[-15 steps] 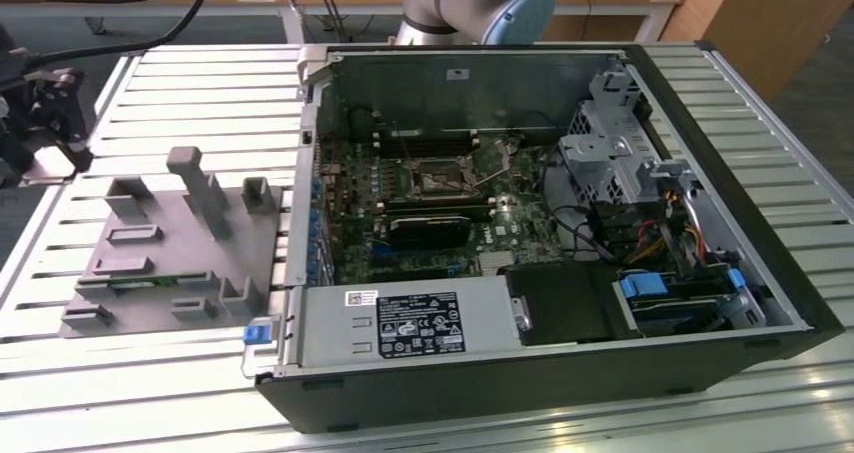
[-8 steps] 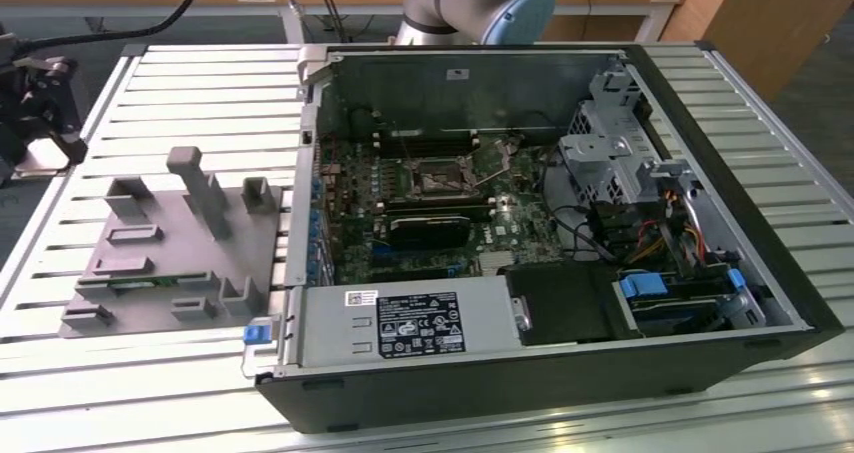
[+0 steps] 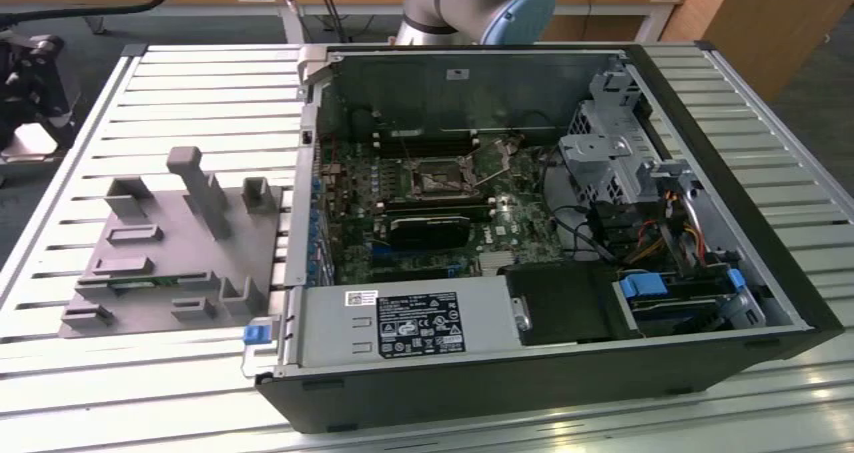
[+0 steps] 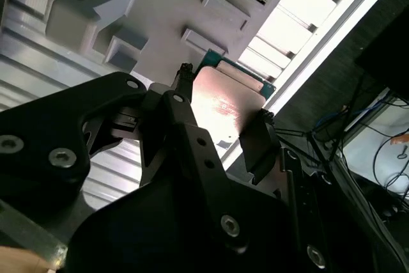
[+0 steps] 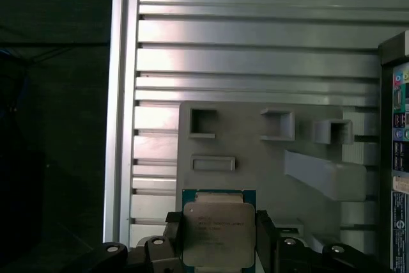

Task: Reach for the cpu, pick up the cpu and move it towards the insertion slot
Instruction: 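Pick up the cpu and move it towards the insertion slot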

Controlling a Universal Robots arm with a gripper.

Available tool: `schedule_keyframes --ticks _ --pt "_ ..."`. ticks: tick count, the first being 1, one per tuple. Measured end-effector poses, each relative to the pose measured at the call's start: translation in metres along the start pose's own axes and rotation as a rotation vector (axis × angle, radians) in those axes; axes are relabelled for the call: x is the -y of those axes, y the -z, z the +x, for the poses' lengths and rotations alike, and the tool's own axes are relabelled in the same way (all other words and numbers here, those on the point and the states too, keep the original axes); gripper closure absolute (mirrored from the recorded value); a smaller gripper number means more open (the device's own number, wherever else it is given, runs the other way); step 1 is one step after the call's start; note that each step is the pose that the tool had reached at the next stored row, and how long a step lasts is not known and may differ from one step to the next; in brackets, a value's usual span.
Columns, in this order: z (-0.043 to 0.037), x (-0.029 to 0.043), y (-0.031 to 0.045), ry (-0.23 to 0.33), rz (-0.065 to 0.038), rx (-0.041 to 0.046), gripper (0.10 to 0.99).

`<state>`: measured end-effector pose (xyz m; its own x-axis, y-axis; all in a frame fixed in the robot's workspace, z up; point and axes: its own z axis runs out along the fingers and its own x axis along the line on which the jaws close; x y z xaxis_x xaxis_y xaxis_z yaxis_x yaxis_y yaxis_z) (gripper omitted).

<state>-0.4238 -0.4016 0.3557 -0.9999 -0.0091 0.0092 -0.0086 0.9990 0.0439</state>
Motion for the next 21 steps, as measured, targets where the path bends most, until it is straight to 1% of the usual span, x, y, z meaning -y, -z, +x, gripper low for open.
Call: schedule_keyframes --ticks 6,9,13,14,17,21 --pt "0.0002 -0.0016 0.0187 0.000 0.000 0.0000 0.545" --pt "0.0003 -0.0029 0.0294 0.000 0.000 -0.0001 0.545" --pt "-0.0008 -0.0042 0.0407 -0.001 0.000 0.0000 0.545" --pt "-0.0017 -0.0043 0.0423 -0.002 0.000 0.0001 0.545" --pt "-0.0058 -0.0052 0.0432 -0.004 0.000 0.0004 0.545" --pt "-0.0145 -0.0061 0.0433 -0.005 0.000 0.0007 0.545"
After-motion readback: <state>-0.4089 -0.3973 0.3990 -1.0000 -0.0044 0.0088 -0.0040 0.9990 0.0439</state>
